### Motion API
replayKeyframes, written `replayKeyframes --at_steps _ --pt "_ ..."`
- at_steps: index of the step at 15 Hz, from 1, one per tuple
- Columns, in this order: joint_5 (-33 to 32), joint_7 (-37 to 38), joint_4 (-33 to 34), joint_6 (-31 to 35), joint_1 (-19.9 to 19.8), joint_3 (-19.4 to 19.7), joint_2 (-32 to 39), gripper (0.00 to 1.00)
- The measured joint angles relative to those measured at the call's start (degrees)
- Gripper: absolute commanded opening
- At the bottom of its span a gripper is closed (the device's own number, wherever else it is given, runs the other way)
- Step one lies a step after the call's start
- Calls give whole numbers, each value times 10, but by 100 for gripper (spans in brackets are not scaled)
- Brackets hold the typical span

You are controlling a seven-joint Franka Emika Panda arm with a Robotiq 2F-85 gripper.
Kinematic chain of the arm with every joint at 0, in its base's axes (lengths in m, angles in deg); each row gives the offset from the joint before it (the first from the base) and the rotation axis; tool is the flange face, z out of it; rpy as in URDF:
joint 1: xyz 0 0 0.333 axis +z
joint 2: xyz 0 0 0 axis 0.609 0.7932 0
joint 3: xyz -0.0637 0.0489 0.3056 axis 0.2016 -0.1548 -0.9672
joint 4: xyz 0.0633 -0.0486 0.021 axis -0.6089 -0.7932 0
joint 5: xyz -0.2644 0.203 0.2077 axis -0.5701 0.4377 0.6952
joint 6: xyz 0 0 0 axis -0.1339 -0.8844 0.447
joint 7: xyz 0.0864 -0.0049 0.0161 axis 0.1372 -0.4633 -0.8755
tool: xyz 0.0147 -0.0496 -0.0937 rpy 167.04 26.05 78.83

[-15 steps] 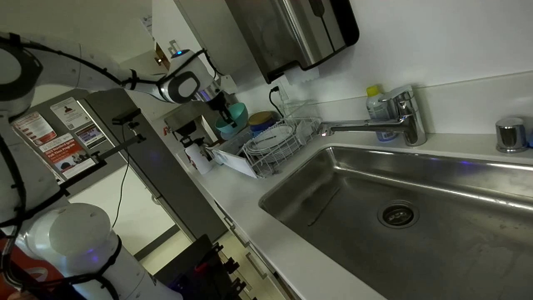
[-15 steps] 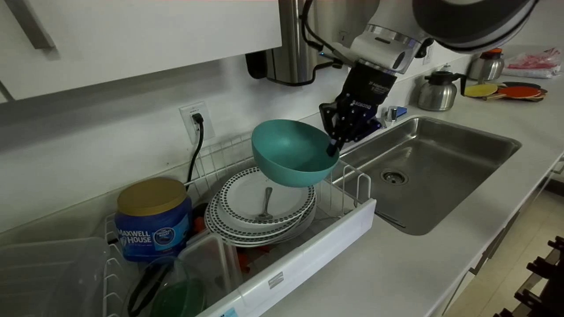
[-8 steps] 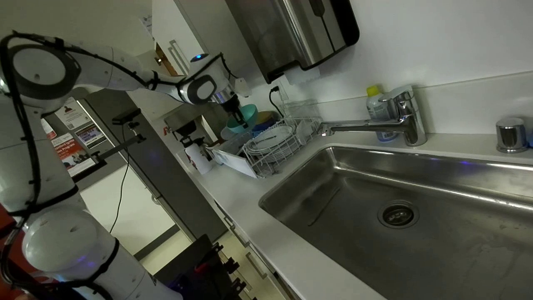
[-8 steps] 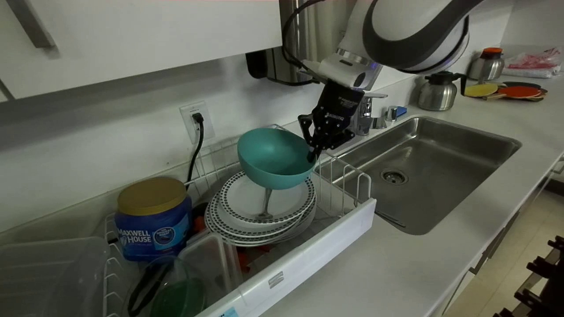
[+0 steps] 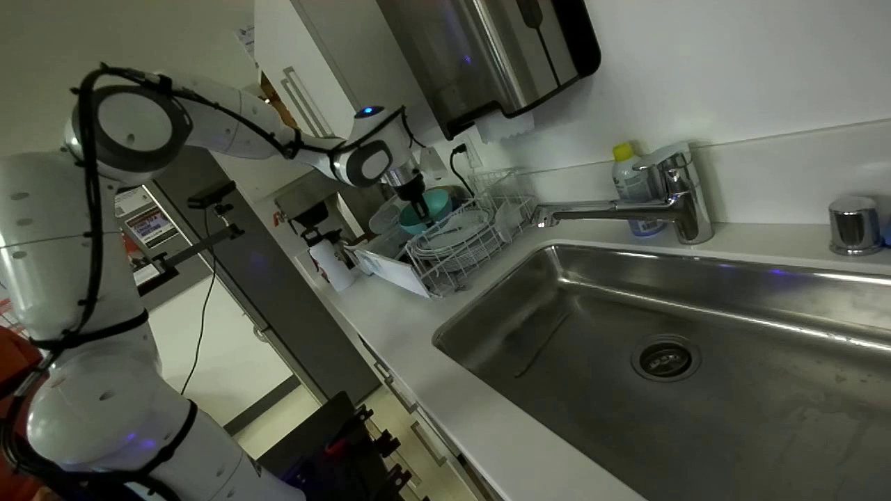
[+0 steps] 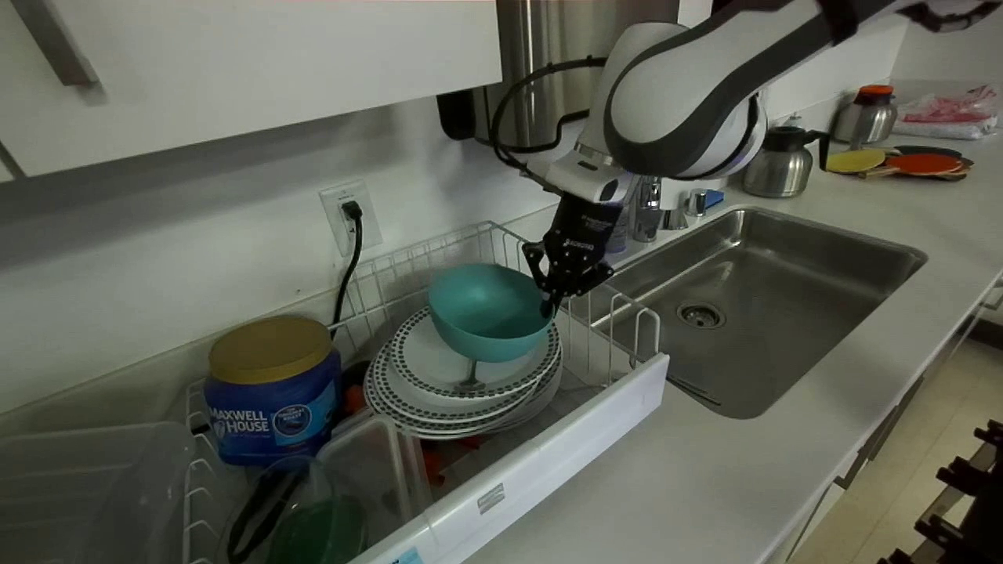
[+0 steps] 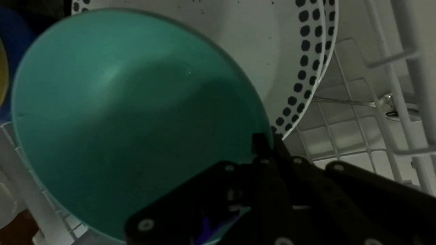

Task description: Close the tap, put the bowl to the dish rack, and open the sink plug

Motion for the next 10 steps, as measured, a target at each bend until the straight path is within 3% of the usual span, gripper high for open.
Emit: replayKeyframes --at_steps 6,7,8,10 --pt "-68 6 26 -26 -8 -11 39 1" --pt "-80 10 30 -33 -7 -12 40 29" --pt "-90 11 34 -40 -7 -13 42 31" --pt "-99 11 43 -52 -8 -17 42 44"
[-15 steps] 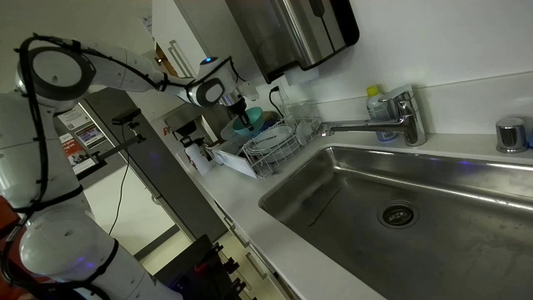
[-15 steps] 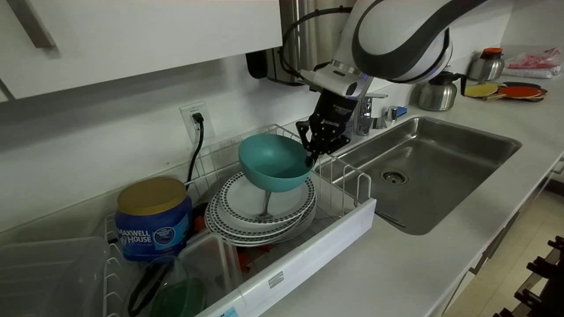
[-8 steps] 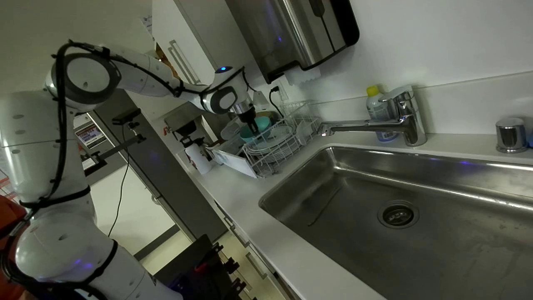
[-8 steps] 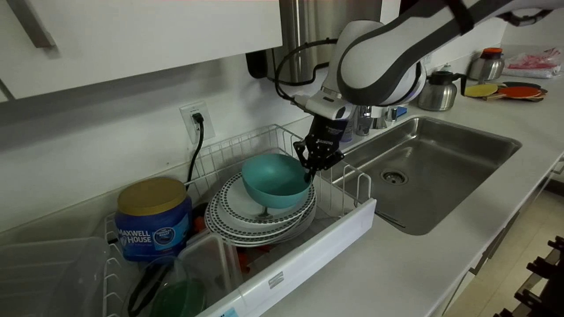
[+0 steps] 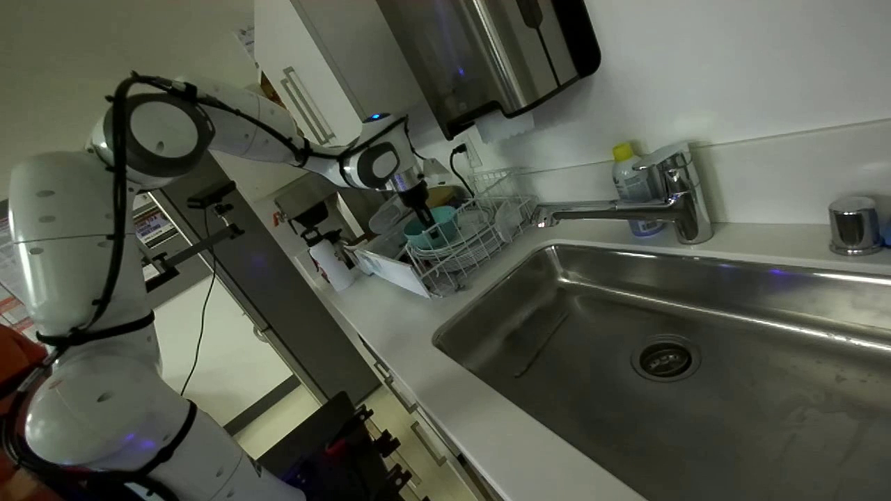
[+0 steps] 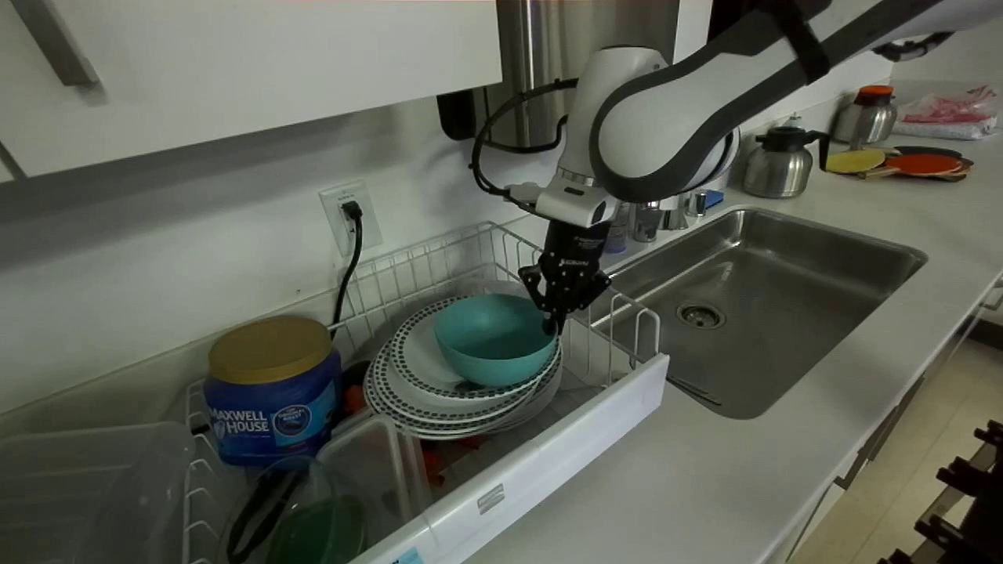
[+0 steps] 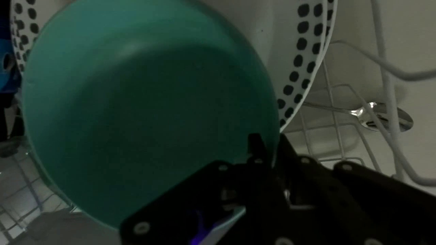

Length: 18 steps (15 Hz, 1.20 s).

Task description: Close the tap, put the bowl to the dish rack, and open the sink plug

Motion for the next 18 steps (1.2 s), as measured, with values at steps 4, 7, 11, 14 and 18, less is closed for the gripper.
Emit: replayKeyframes --at_steps 4,7,11,14,18 --pt "-8 0 16 -19 0 -23 -11 75" --pt "-6 0 17 -51 0 -42 -46 96" --pt "-8 39 1 -132 0 -35 -104 100" --pt "-8 81 -29 -153 0 -19 -143 100" --pt "-8 127 -74 -153 -3 10 -212 100"
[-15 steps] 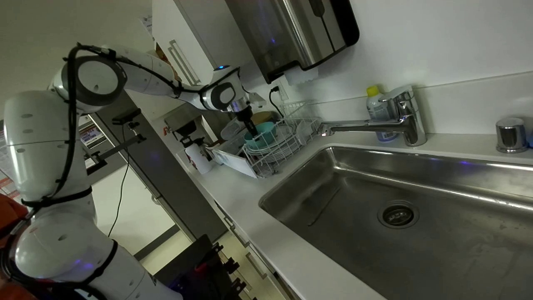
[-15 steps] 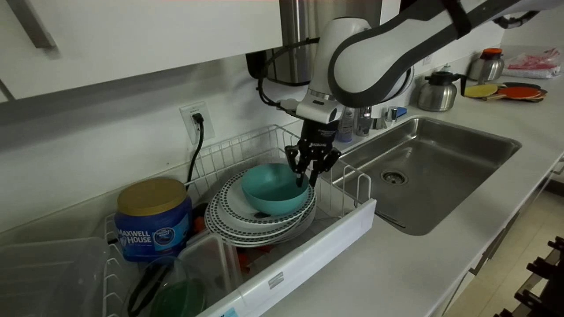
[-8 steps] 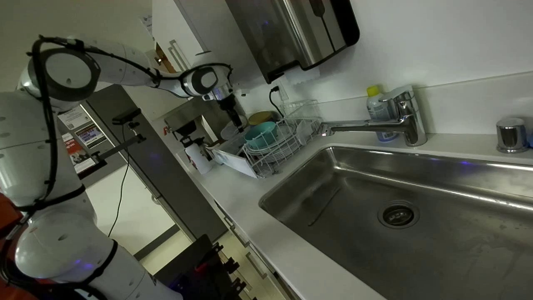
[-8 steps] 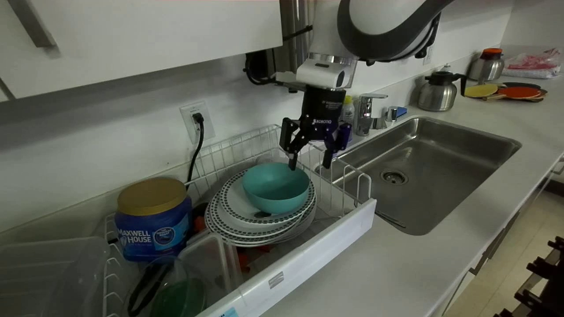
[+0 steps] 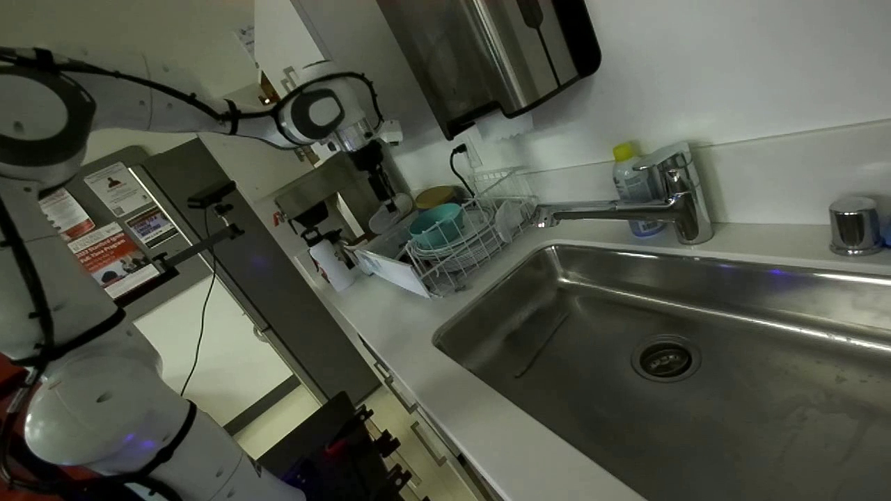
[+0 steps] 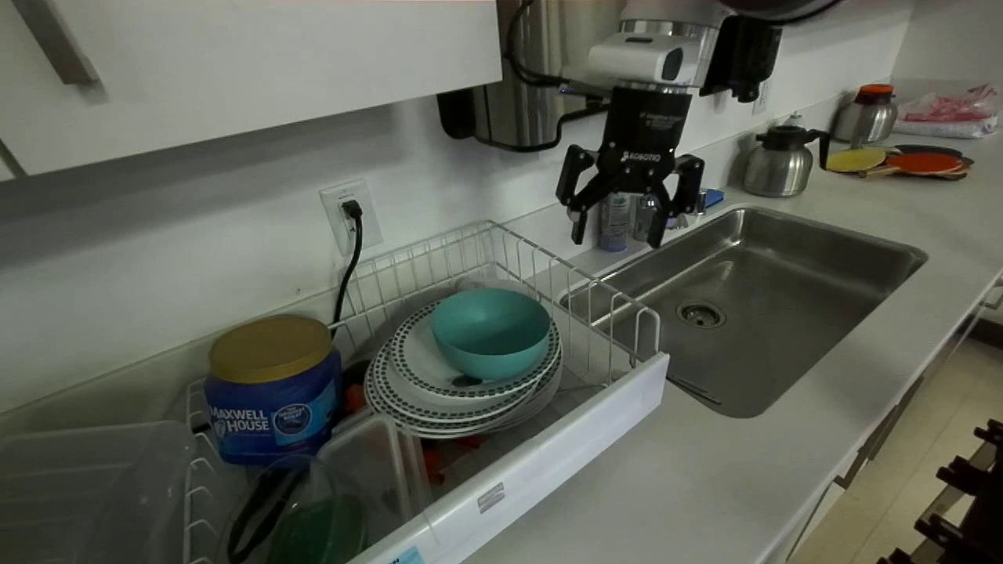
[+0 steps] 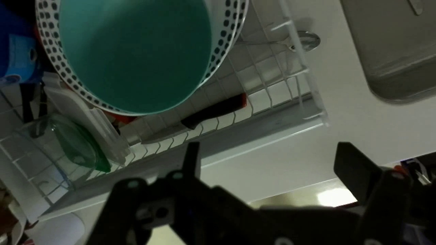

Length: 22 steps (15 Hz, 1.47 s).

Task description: Close the tap, put the bowl to the dish rack, and open the sink plug

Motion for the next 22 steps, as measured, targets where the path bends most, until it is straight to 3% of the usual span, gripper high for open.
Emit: replayKeyframes --at_steps 8,13,19,22 --pt "-11 107 -112 7 -6 60 -113 100" --pt "4 105 -188 60 -8 85 -128 100" --pt "8 105 -196 66 -5 86 -131 100" --pt "-32 186 -196 82 -15 90 -128 100"
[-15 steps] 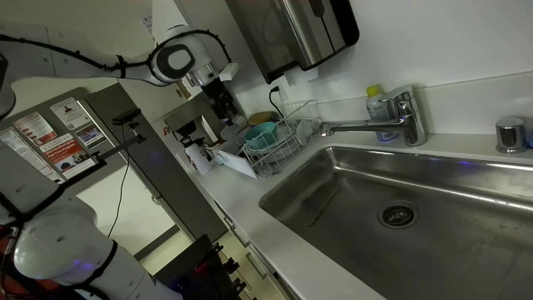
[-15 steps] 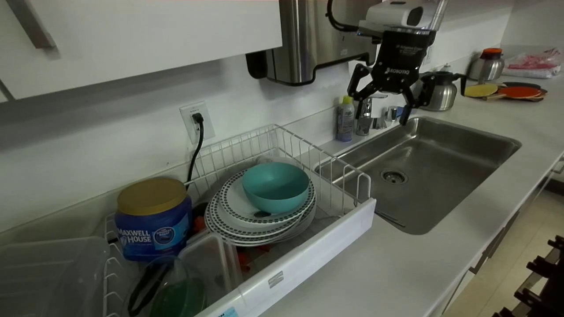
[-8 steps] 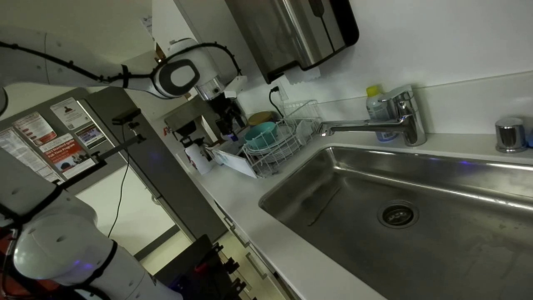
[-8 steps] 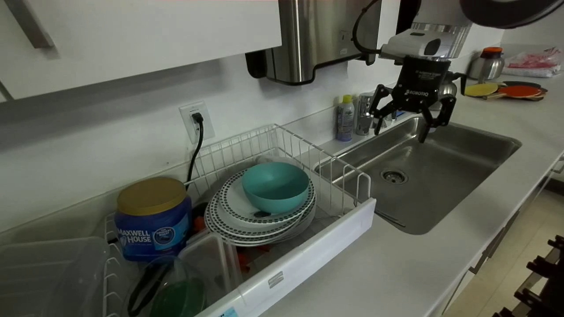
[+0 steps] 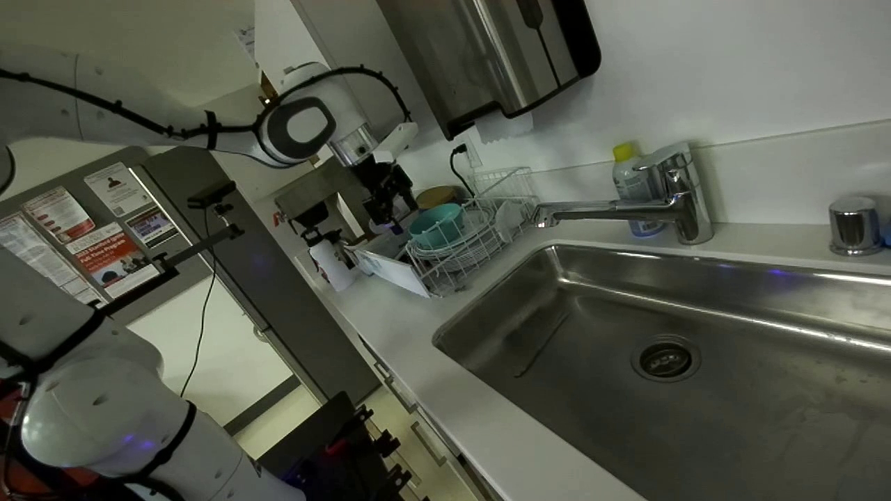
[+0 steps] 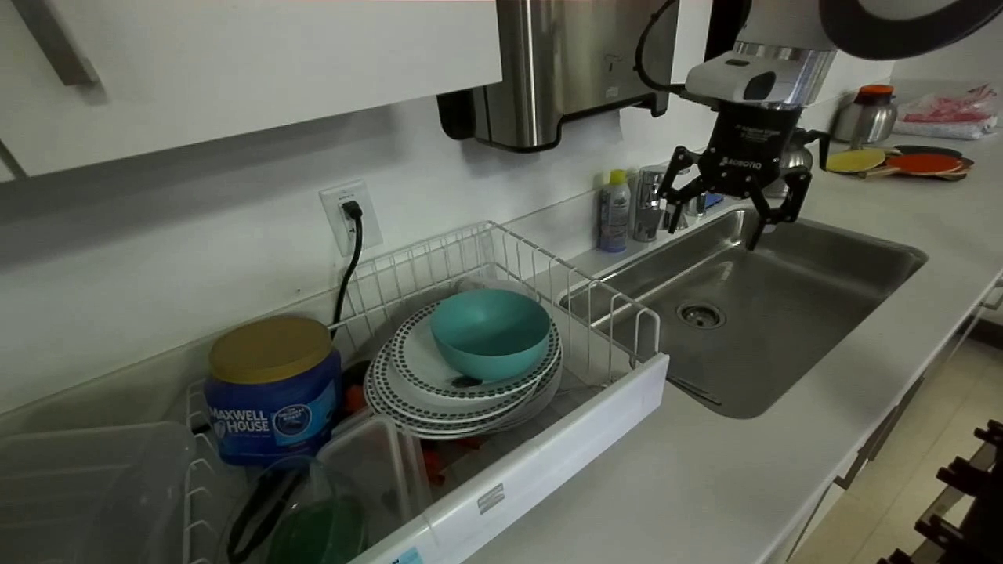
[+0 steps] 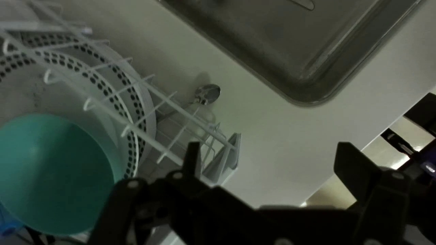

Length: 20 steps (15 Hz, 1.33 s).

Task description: Close the tap, put the bowl to the dish rack, and open the sink plug

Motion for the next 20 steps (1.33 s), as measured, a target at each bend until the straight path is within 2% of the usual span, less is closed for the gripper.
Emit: replayKeyframes --at_steps 10,12,17,20 --pt "-75 197 -53 25 -86 87 1 100" --pt "-92 245 -67 32 -98 92 2 100" --pt "-92 273 -70 34 -100 92 3 100" --pt "-91 360 -54 37 -102 94 22 100"
